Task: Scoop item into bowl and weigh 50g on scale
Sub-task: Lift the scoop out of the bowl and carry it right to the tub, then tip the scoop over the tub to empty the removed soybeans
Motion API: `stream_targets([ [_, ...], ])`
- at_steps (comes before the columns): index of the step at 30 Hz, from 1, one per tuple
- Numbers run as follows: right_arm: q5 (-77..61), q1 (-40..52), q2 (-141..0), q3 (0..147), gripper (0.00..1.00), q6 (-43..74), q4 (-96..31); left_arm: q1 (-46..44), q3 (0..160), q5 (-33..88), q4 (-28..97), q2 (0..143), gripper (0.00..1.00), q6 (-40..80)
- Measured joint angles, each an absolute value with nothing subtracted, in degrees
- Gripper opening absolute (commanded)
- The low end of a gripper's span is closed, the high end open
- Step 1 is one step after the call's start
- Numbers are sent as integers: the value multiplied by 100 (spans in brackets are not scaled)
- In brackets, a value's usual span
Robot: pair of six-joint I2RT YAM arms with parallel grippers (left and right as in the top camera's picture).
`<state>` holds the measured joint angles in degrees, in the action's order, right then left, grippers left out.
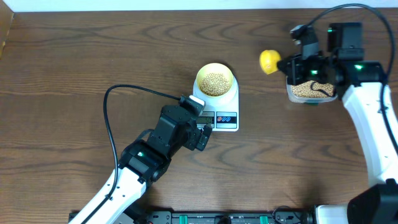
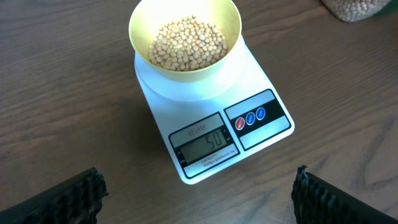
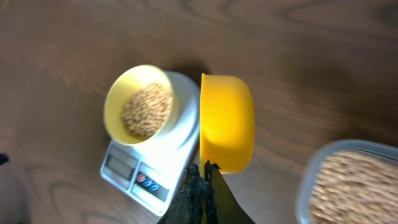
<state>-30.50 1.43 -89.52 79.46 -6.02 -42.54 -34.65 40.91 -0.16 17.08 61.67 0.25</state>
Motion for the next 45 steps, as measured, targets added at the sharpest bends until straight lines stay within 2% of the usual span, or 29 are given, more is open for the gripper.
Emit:
stream_targets([
  [16, -2952, -615, -8757, 7946, 1, -600, -4351, -3463, 4093, -16, 1708, 6167, 98, 25],
  [34, -2956, -670, -8757, 7946, 1, -497, -4383, -3463, 4091, -16, 1708, 6167, 98, 25],
  [45, -2956, -762, -8757, 7946, 1, -475, -5028, -3465, 4093, -14, 1708, 6167, 98, 25],
])
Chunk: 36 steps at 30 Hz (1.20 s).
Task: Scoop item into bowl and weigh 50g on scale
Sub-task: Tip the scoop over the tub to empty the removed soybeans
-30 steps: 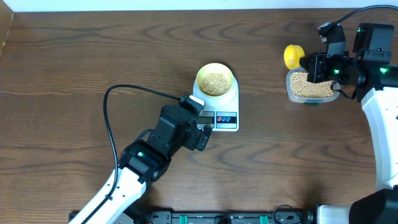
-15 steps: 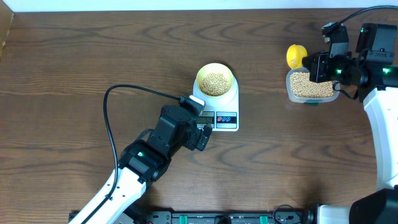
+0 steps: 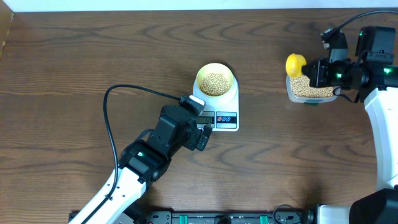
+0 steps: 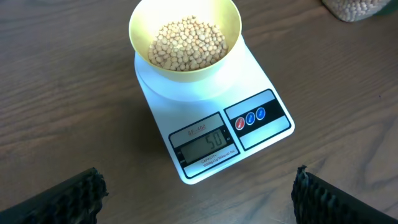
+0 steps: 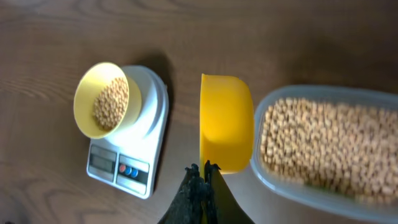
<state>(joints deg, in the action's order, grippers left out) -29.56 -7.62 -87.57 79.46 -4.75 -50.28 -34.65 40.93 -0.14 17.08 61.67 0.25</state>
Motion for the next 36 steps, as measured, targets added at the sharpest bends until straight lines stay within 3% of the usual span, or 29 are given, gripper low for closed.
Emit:
stream_targets([
  [22, -2220, -1487, -8757, 7946, 1, -613, -5802, -3463, 4091, -16, 1708, 6167, 98, 25],
  [36, -1605, -1463, -8757, 7946, 1, -1774, -5391, -3463, 4091, -16, 1708, 6167, 98, 25],
])
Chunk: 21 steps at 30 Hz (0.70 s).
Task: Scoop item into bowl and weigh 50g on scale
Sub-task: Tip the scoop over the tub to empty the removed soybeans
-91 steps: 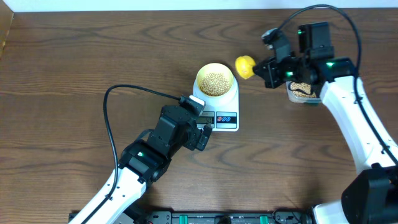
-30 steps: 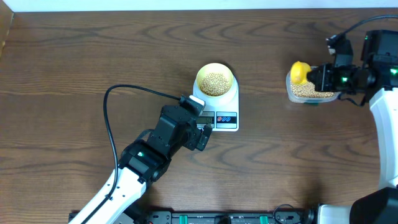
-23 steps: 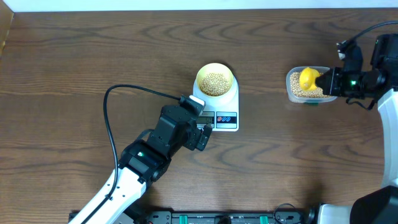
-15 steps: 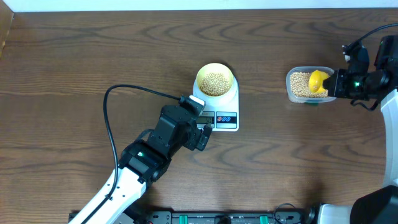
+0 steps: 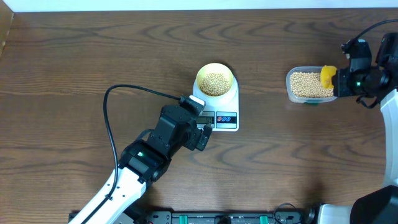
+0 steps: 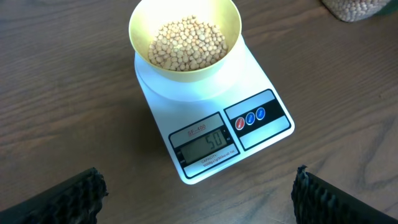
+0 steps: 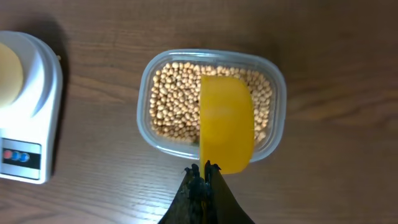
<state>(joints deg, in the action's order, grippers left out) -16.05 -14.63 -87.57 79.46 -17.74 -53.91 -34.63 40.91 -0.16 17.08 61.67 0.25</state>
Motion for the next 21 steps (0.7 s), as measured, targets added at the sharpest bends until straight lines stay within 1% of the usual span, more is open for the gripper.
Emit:
stream_targets([
  [12, -683, -773, -8757, 7946, 1, -2742, -5312, -3465, 4091, -16, 1710, 6167, 98, 25],
  [17, -156, -526, -8757, 7946, 1, -2864, -5295, -3463, 4091, -16, 1708, 6167, 98, 25],
  [21, -8, -499, -8757, 7946, 1, -2742, -5271, -3463, 4093, -16, 1708, 6167, 98, 25],
])
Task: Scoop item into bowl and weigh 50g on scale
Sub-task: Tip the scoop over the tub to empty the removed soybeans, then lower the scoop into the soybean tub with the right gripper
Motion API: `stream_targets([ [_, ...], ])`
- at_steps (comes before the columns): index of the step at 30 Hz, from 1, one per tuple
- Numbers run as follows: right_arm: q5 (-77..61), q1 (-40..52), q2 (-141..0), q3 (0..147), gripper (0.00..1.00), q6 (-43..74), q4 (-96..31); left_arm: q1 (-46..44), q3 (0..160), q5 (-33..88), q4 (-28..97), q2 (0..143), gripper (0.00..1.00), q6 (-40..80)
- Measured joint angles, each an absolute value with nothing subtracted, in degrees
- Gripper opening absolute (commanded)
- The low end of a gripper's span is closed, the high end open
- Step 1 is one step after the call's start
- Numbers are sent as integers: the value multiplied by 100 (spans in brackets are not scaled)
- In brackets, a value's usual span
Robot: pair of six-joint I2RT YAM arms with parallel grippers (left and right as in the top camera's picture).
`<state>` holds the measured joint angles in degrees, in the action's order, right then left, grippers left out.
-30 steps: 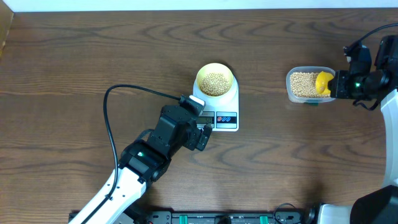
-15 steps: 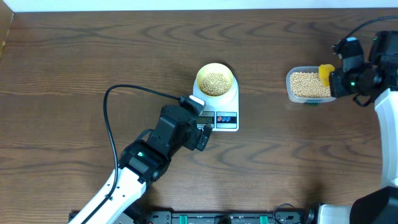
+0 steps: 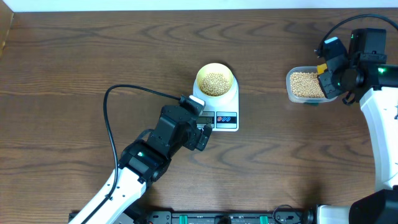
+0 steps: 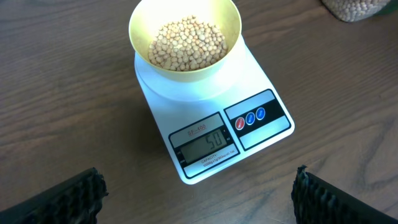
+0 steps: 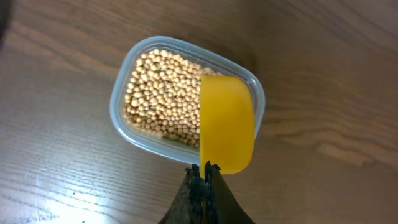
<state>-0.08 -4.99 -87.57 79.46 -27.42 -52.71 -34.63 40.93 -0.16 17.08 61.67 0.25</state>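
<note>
A yellow bowl [image 4: 185, 38] of soybeans sits on the white scale [image 4: 255, 78]; its display [image 4: 205, 143] reads 50. My left gripper [image 4: 199, 193] is open, low over the table just in front of the scale, with nothing between its fingers [image 4: 68, 196]. At the right, my right gripper [image 5: 205, 180] is shut on the handle of a yellow scoop [image 5: 226, 122], which hangs over the right end of the clear tub [image 5: 124, 99] of soybeans [image 3: 306, 84].
A black cable [image 3: 124, 93] loops over the table left of the scale. The table's far edge [image 3: 186, 9] runs along the top of the overhead view. Bare wood surrounds the tub and scale.
My right gripper has turned and shifted a little, so the tub now lies slanted under the scoop, which covers its right end. The left arm, bowl and scale reading have not moved.
The scoop was held on its side between the scale and the tub, with the display reading 50. Then it was at the tub's left edge, then over the tub's beans, and now over the tub's right end. My left gripper stayed open by the scale throughout.
</note>
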Motion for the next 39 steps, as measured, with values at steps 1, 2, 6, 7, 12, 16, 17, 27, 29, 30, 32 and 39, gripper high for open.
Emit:
stream_targets([
  [1, 8, -502, -8757, 7946, 1, -2630, -5245, -3465, 4091, -16, 1708, 6167, 98, 25],
  [2, 25, -502, -8757, 7946, 1, -2464, -5205, -3463, 4091, -16, 1708, 6167, 98, 25],
  [6, 47, -502, -8757, 7946, 1, -1411, -5078, -3465, 4091, -16, 1708, 6167, 98, 25],
  [7, 49, -502, -8757, 7946, 1, -1039, -5057, -3465, 4093, -16, 1708, 6167, 98, 25],
  [12, 49, -502, -8788, 7946, 1, 657, -5033, -3465, 4091, -16, 1710, 6167, 98, 25],
  [16, 47, -502, -8958, 7946, 1, 1898, -5028, -3463, 4091, -16, 1708, 6167, 98, 25],
  [17, 47, -502, -9024, 7946, 1, 2154, -5030, -3465, 4091, -16, 1708, 6167, 98, 25],
  [27, 47, -502, -9419, 7946, 1, 3105, -5028, -3465, 4091, -16, 1708, 6167, 98, 25],
  [29, 45, -502, -9498, 7946, 1, 3135, -5028, -3463, 4091, -16, 1708, 6167, 98, 25],
  [30, 38, -502, -9555, 7946, 1, 3144, -5022, -3465, 4091, -16, 1708, 6167, 98, 25],
  [32, -1, -502, -9668, 7946, 1, 3162, -5011, -3463, 4091, -16, 1708, 6167, 98, 25],
  [39, -73, -502, -9942, 7946, 17, 3192, -4934, -3463, 4091, -16, 1708, 6167, 98, 25],
])
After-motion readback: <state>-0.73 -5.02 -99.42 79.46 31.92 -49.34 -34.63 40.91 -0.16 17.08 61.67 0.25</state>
